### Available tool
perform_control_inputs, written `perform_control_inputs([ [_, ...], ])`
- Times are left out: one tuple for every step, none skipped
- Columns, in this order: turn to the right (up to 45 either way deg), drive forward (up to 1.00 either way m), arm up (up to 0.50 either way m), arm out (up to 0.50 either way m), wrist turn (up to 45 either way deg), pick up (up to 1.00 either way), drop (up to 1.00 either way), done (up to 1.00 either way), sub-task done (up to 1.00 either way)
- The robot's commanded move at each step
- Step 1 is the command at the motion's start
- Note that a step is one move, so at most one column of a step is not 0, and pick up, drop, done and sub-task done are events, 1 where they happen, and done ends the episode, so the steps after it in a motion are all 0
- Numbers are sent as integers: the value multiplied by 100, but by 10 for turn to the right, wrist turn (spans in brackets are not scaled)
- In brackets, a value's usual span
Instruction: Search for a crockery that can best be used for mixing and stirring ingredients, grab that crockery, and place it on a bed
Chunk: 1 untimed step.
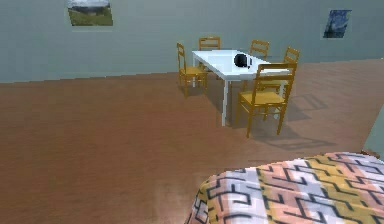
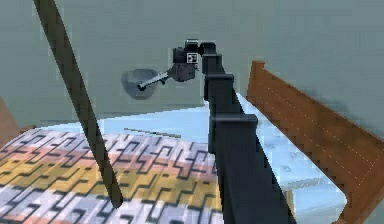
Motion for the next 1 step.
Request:
perform_control_inputs([
  [0,0,0,0,240,0,0,0,0],
])
